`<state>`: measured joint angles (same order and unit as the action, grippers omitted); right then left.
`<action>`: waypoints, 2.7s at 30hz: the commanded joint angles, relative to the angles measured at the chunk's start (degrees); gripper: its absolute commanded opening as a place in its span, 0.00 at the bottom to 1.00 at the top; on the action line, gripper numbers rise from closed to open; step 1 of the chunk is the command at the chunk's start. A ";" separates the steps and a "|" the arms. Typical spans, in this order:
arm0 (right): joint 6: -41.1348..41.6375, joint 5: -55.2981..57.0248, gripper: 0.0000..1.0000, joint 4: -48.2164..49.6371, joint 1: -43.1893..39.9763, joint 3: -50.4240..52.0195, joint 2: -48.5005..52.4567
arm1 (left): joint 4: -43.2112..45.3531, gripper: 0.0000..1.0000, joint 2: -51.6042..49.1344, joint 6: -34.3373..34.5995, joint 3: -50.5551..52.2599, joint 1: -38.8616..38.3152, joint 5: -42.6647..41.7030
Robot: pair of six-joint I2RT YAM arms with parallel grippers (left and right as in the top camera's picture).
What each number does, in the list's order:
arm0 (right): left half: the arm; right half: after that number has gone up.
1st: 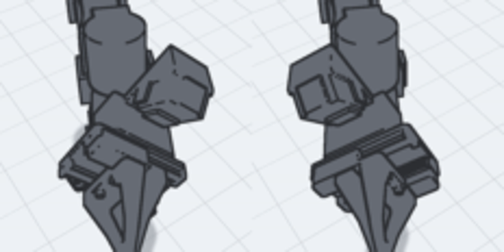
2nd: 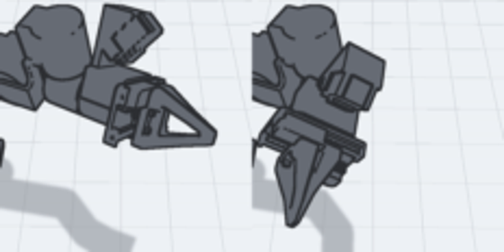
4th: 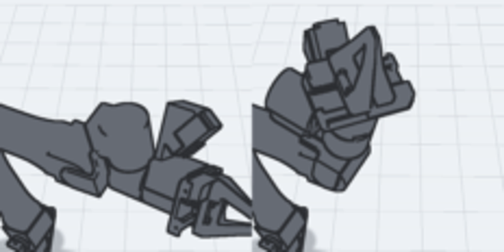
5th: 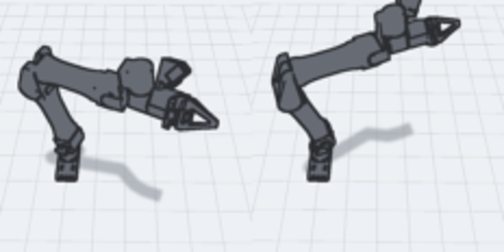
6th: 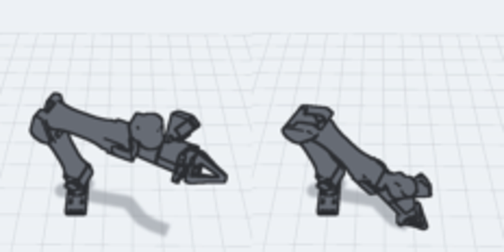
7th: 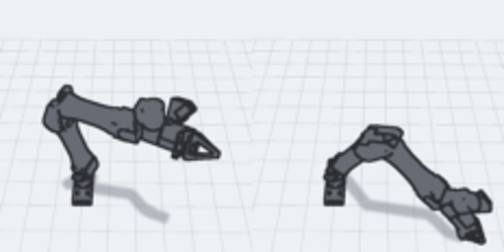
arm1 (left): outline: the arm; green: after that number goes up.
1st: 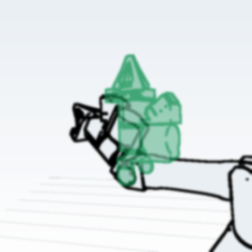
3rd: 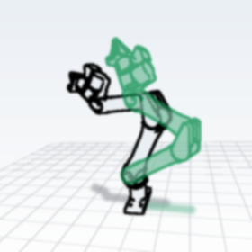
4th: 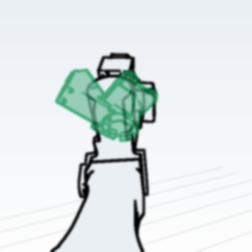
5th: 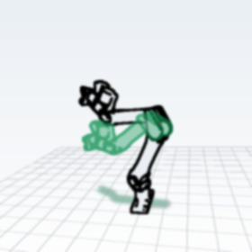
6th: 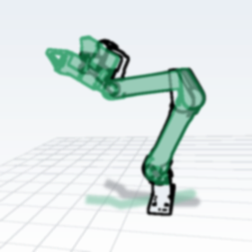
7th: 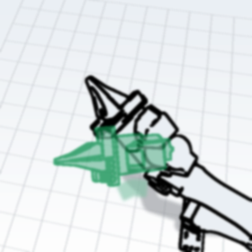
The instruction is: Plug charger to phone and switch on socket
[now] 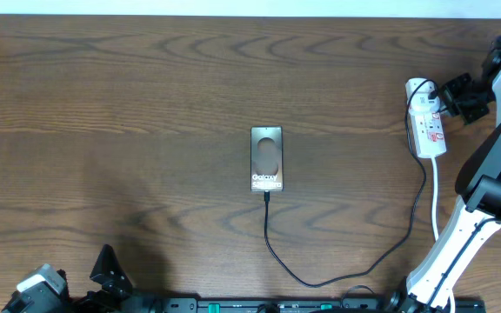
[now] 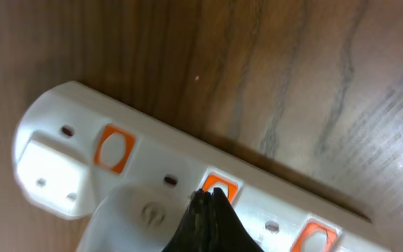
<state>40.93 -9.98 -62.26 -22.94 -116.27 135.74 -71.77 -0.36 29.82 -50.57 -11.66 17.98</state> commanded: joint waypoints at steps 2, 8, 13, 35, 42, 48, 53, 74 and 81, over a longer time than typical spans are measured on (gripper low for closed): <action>0.87 2.38 0.01 2.56 2.34 5.11 0.37 | 0.04 0.97 0.20 0.09 -0.76 0.24 0.74; 1.03 2.73 0.01 5.57 4.50 8.50 0.37 | 0.04 0.97 0.20 0.09 -0.76 0.24 0.74; 1.01 2.75 0.01 4.74 5.03 7.41 0.33 | 0.04 0.97 0.20 0.09 -0.76 0.24 0.74; 0.42 3.78 0.01 -0.70 4.59 0.24 -0.22 | 0.04 0.97 0.20 0.09 -0.76 0.24 0.74; 0.11 3.28 0.01 -2.25 2.82 -3.04 -0.26 | 0.04 0.97 0.20 0.09 -0.76 0.24 0.74; 0.09 0.17 0.01 -2.47 1.99 -3.45 -0.26 | 0.04 0.97 0.20 0.09 -0.76 0.24 0.74; -0.79 0.20 0.01 -2.32 2.27 -3.04 -0.26 | 0.04 0.97 0.20 0.09 -0.76 0.24 0.74; -0.74 1.40 0.01 -2.84 9.07 -1.70 5.35 | 0.04 0.97 0.20 0.09 -0.76 0.24 0.74; -0.72 2.84 0.01 -5.79 8.44 -1.81 1.64 | 0.04 0.97 0.20 0.09 -0.76 0.24 0.74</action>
<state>40.77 -0.67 -66.92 -18.35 -118.56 137.32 -71.77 -0.36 29.82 -50.57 -11.66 17.98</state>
